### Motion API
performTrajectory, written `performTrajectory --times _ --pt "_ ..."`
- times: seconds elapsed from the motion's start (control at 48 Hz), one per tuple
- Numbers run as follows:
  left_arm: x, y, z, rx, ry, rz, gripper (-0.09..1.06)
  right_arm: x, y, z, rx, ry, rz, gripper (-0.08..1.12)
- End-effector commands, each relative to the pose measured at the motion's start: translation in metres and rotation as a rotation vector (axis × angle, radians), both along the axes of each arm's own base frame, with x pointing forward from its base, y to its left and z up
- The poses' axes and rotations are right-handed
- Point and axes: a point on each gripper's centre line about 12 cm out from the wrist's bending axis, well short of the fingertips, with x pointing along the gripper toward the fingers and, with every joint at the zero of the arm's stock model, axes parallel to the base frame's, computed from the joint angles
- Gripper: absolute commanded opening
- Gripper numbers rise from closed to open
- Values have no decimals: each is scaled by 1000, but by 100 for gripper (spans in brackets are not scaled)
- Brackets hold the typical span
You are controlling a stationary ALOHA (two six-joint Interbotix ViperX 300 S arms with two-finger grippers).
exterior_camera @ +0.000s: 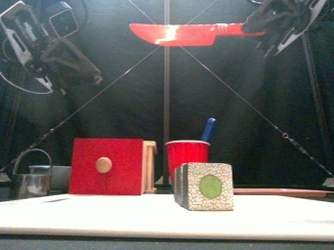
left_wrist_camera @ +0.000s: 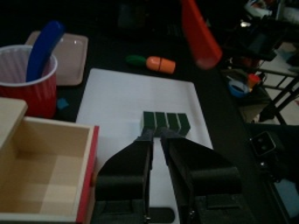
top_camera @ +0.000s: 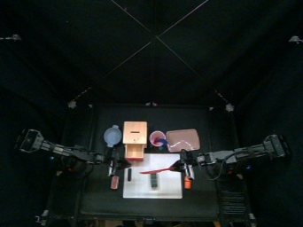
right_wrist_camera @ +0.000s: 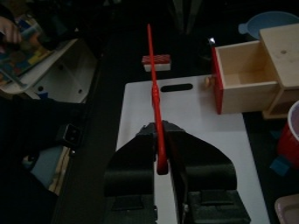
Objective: Place sushi on board then cut the sushi with the knife then place the pieces on the plate
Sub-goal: Grasp knife edge with left hand
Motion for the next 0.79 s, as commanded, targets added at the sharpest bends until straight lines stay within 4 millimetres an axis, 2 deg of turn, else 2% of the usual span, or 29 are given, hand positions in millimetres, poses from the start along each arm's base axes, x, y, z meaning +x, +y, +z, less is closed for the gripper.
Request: performTrajectory --times 0.021,0.312,0.417,0.604,0.792 --pt "11 -3 -7 15 38 -10 56 -3 -1 12 1 -60 -1 39" --pt "45 1 -54 89 202 -16 56 -4 -2 9 -15 -82 -5 39" --pt "55 12 -60 115 226 -4 56 -4 -2 7 -18 -84 -4 39" --pt "60 33 -71 150 321 20 56 -5 -3 4 -21 -89 -8 39" --pt "63 53 -68 225 369 14 57 -5 -4 1 -21 -101 -13 39"
